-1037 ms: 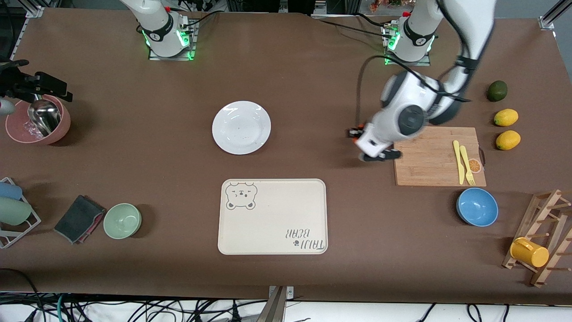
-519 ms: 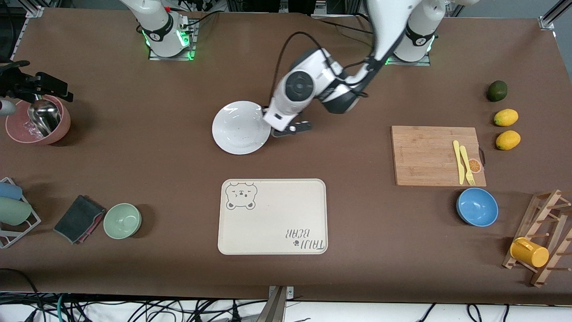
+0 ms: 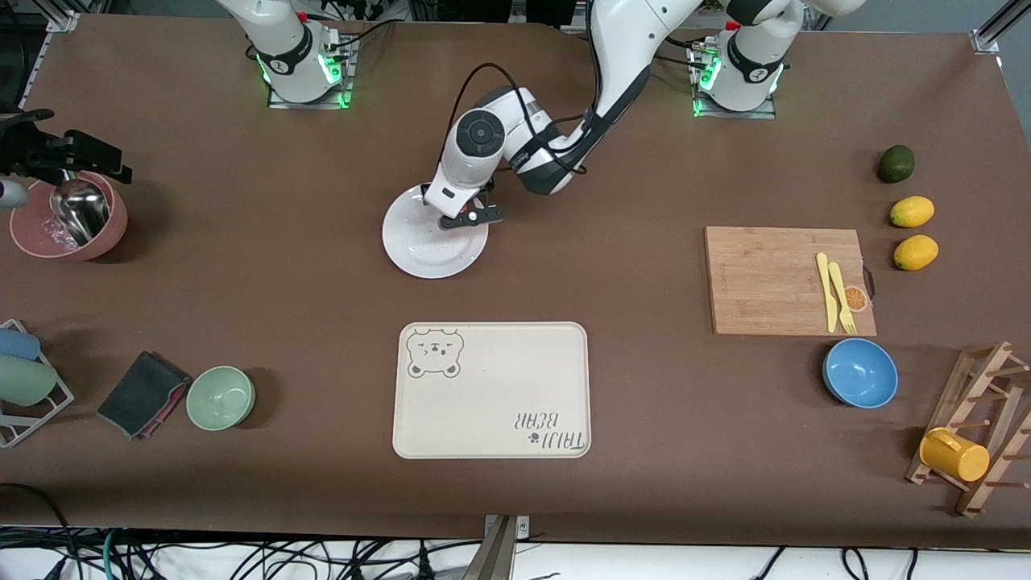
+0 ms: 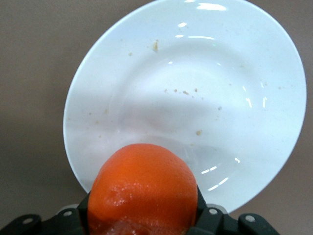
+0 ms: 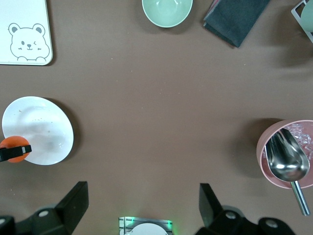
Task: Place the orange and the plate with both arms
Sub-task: 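Lower the orange onto the plate and open the left gripper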
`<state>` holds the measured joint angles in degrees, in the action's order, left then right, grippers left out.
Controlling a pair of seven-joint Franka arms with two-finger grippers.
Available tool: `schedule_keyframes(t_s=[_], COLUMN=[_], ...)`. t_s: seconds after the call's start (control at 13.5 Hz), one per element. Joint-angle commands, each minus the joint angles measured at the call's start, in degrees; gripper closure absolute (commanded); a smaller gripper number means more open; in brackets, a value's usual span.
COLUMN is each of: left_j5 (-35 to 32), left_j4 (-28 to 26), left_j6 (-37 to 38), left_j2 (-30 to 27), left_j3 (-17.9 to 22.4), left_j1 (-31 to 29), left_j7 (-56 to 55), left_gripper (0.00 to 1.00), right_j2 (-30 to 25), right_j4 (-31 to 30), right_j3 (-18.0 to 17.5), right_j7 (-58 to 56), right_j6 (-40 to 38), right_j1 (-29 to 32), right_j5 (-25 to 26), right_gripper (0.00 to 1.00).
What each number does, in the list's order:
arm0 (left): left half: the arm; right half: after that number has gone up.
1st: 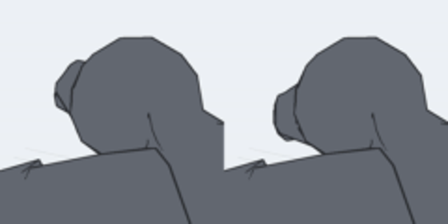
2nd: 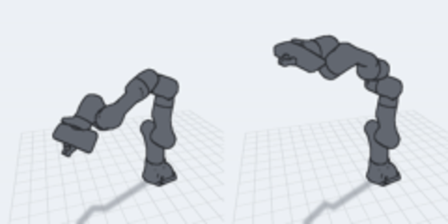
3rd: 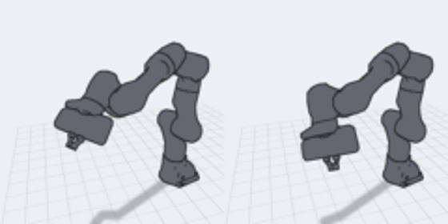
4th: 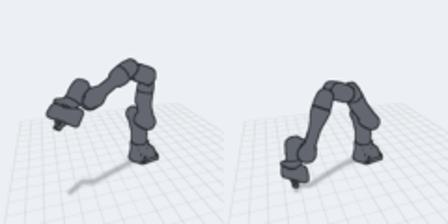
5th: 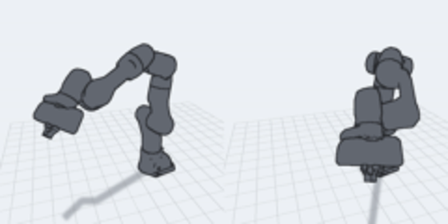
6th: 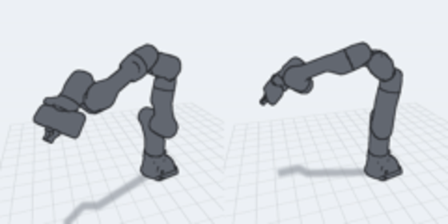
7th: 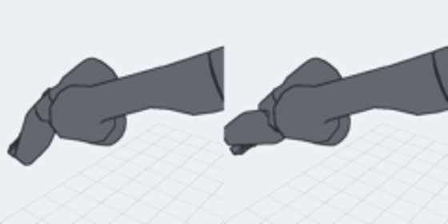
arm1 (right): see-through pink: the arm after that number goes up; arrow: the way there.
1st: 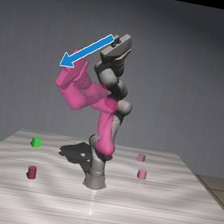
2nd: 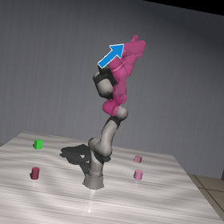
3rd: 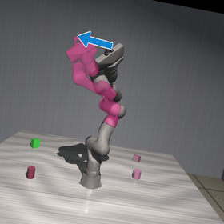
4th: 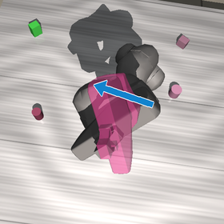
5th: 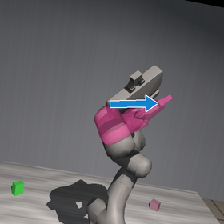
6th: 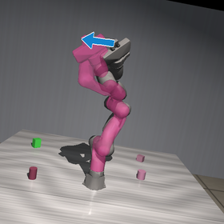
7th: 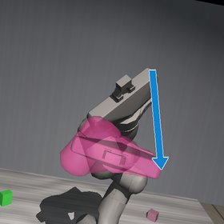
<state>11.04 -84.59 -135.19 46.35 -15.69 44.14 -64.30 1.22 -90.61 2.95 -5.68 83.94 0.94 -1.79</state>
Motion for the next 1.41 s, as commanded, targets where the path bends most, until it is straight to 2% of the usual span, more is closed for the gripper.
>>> schedule_keyframes(t_s=[0.0,0.3,0.44,0.74,1.04,1.11,1.19,1.26,1.33], left_j5=[-0.1,-0.2,-0.4,-0.6,-0.5,-0.6,-1.3,-4.6,-7.0], left_j4=[2.5,2.5,2.5,2.4,2.3,2.3,2.3,2.3,2.3], left_j6=[-0.1,0.4,3.2,22.5,37.2,39.9,42.2,44.5,45.8], left_j2=[1.4,0.5,-1.8,-10.1,-14.6,-15.0,-15.1,-15.3,-15.4], left_j3=[0.9,1.1,1.8,1.7,1.8,1.9,1.9,1.7,1.6], left_j1=[0.5,-0.2,-2.4,-12.7,-26.7,-30.7,-34.3,-38.1,-41.4], left_j7=[-0.3,-0.5,-0.5,1.6,18.4,24.3,29.8,36.2,41.8], left_gripper=[0.00,0.00,0.00,0.00,0.00,0.00,0.00,0.00,0.00], right_j2=[-0.5,-0.4,-0.4,-0.3,0.5,-0.3,-2.7,-4.0,-4.4], right_j4=[0.1,-0.1,-0.1,0.0,-0.3,-4.2,-9.6,-14.0,-16.2], right_j3=[0.2,0.5,0.4,0.1,-0.2,-0.4,-2.1,-3.7,-3.7], right_j7=[-0.3,-0.3,-0.3,-0.2,0.1,0.1,0.1,0.1,-0.5], right_j6=[-0.7,0.0,-0.1,0.3,1.7,6.1,10.9,14.5,16.2], right_j1=[0.3,0.2,0.2,0.1,-0.1,-0.2,-0.1,0.0,0.0], right_j5=[-0.4,-0.5,-0.9,-2.2,-2.2,-2.3,-2.3,-2.3,-4.0], right_gripper=[0.00,0.00,0.00,0.00,0.00,0.00,0.00,0.00,0.00])
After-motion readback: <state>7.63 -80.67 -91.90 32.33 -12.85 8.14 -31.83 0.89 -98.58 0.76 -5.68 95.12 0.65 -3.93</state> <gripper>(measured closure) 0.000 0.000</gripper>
